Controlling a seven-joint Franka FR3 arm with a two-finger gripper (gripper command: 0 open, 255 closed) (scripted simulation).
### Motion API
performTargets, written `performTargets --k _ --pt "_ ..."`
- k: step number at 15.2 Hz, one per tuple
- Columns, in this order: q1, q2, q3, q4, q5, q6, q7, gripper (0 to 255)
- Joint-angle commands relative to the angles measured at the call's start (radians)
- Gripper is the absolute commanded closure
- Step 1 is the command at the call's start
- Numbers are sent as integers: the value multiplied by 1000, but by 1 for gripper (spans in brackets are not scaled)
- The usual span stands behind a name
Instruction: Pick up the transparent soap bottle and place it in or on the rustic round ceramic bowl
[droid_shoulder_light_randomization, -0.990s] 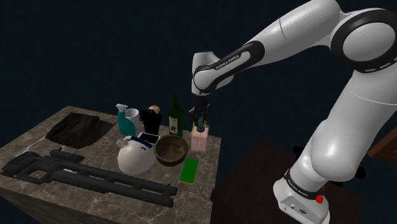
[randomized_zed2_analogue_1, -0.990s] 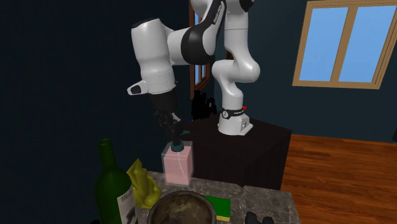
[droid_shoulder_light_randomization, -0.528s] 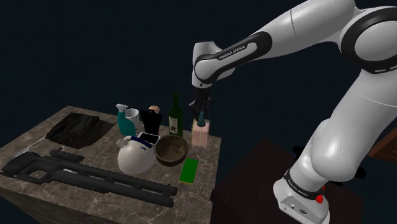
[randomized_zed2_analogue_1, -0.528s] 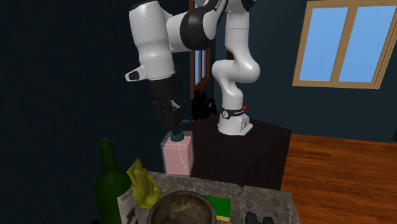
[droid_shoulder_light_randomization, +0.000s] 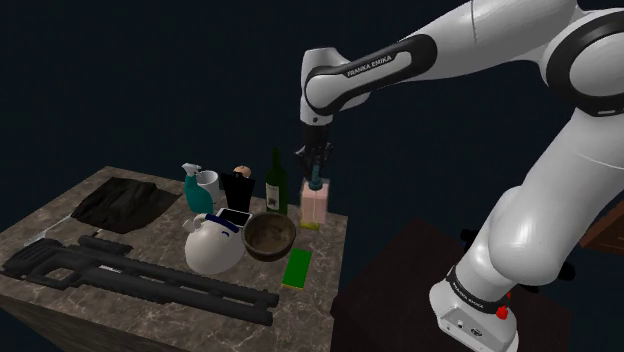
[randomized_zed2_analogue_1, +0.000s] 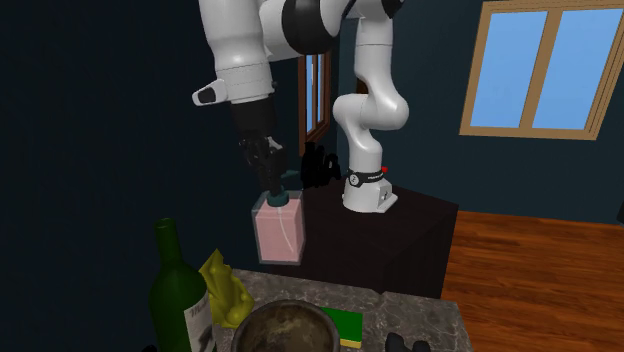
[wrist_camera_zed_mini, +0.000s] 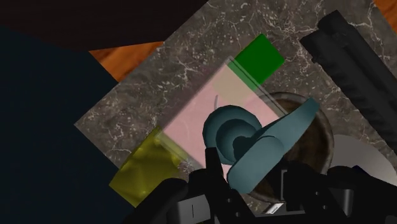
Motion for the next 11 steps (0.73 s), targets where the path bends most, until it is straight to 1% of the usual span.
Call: performTargets --k 1,6,11 --pt "11 23 12 61 0 -35 27 255" --pt "49 134 46 273 -8 -128 112 255" --pt "91 271 72 529 -24 -239 194 255"
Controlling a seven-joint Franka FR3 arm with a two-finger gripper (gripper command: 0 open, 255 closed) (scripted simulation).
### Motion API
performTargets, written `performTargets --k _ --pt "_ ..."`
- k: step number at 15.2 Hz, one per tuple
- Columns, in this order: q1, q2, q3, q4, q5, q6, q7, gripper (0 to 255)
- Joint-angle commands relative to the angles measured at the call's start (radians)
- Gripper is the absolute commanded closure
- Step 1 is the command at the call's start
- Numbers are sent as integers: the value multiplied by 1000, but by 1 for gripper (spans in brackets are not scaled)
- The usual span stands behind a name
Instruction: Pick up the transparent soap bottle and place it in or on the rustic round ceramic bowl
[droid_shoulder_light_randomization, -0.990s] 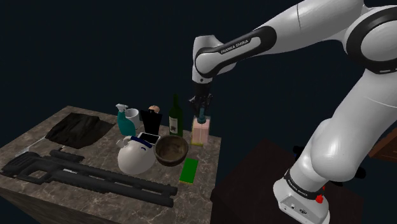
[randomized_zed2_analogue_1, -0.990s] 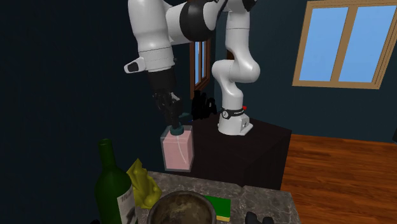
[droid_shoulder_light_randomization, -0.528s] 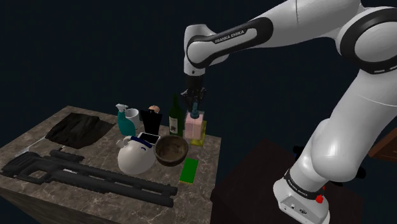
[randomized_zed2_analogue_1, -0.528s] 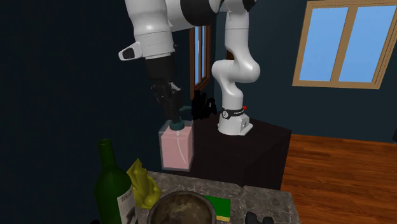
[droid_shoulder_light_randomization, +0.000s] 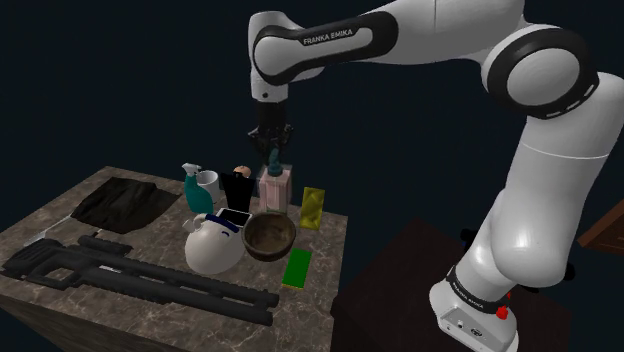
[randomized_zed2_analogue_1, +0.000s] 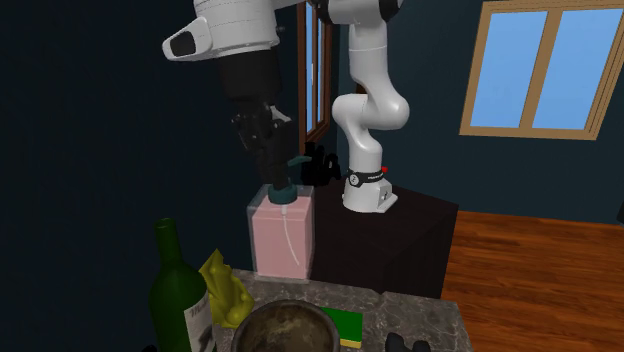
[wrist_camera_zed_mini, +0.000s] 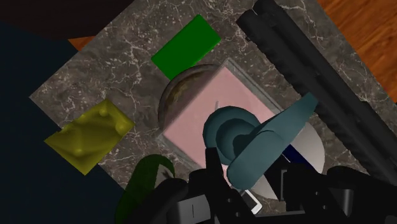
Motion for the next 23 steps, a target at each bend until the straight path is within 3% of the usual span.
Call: performTargets --k 1,23 --pt "14 59 7 107 -7 -45 26 255" --pt "18 136 5 -84 -8 221 2 255"
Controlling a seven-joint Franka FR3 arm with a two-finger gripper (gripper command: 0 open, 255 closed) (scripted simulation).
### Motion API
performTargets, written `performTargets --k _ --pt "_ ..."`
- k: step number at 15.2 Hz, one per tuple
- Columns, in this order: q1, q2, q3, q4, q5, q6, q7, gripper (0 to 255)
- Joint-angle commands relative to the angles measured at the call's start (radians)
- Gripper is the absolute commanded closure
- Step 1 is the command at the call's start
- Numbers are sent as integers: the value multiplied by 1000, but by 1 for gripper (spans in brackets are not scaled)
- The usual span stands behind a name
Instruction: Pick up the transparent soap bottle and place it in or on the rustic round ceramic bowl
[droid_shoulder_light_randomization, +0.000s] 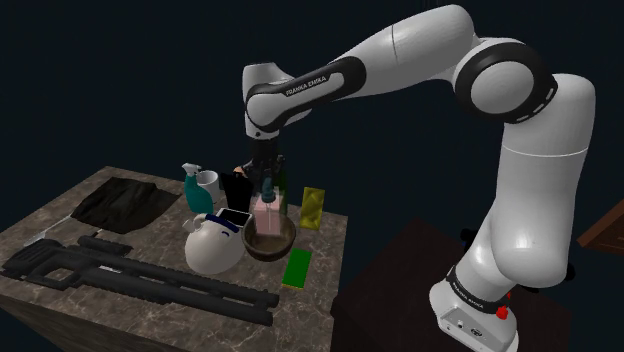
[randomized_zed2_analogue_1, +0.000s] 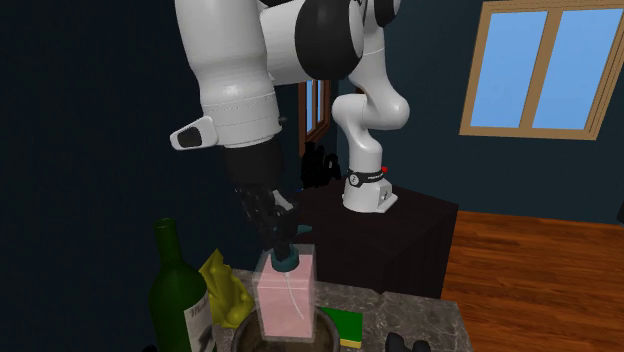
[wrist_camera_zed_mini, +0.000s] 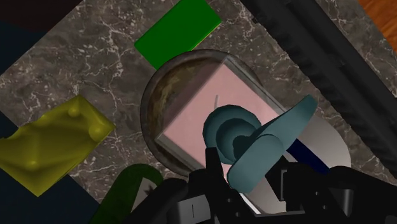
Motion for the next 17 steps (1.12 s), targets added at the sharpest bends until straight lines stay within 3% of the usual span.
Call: performTargets --k 1,4,12,13,17 --pt "0 11 0 -11 0 23 -2 255" --pt "1 34 -1 -31 -1 66 -6 255" --pt "1 34 -1 -31 -1 66 -6 255" --pt "1 34 -1 -31 -1 66 -6 0" --pt "1 34 -1 -31 -1 66 -6 0"
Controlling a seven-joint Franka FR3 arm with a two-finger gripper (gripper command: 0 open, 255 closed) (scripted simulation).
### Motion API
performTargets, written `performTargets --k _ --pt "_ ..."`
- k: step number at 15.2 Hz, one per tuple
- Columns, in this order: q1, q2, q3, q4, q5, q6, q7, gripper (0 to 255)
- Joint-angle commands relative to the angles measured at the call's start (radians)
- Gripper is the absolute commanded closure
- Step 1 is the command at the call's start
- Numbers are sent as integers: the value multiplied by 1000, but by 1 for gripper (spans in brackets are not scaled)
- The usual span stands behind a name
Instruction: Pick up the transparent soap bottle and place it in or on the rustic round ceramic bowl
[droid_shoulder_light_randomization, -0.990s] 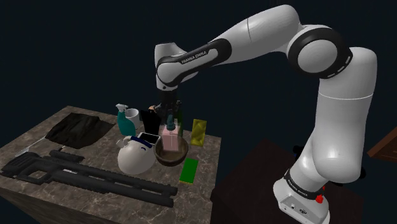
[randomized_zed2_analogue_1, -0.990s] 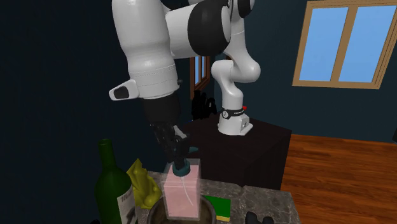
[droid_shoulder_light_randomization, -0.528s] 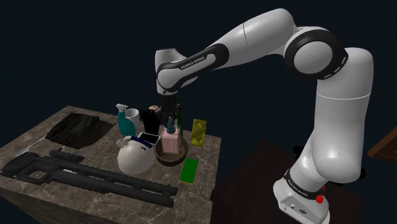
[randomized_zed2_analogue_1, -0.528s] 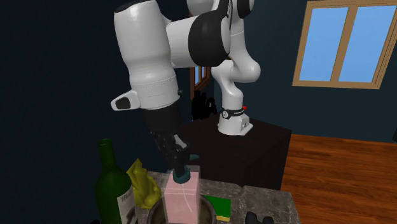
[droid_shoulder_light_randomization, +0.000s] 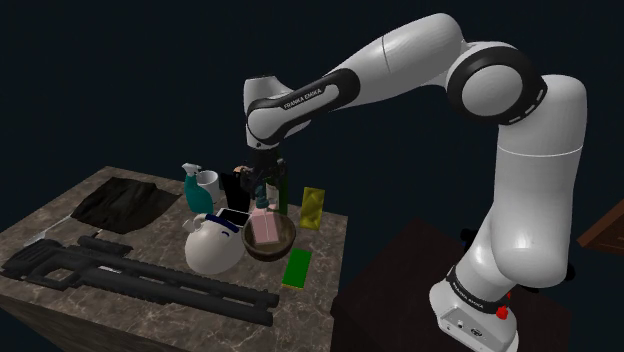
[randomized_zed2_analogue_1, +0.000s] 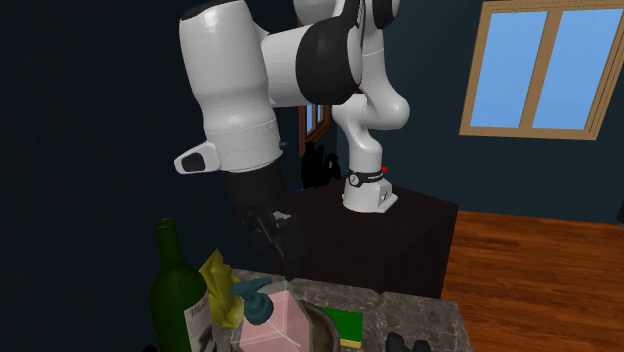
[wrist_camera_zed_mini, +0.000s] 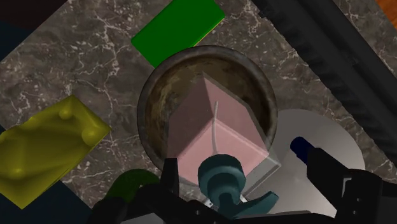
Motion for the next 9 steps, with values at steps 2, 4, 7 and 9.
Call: performTargets --k 2,4,7,9 --pt "-2 -12 -1 18 0 -30 0 0" --pt "-6 -31 -2 59 0 -91 0 0" --pt "-8 -38 -2 77 -1 -115 1 0" --pt "-8 -37 -2 77 -1 -115 1 0"
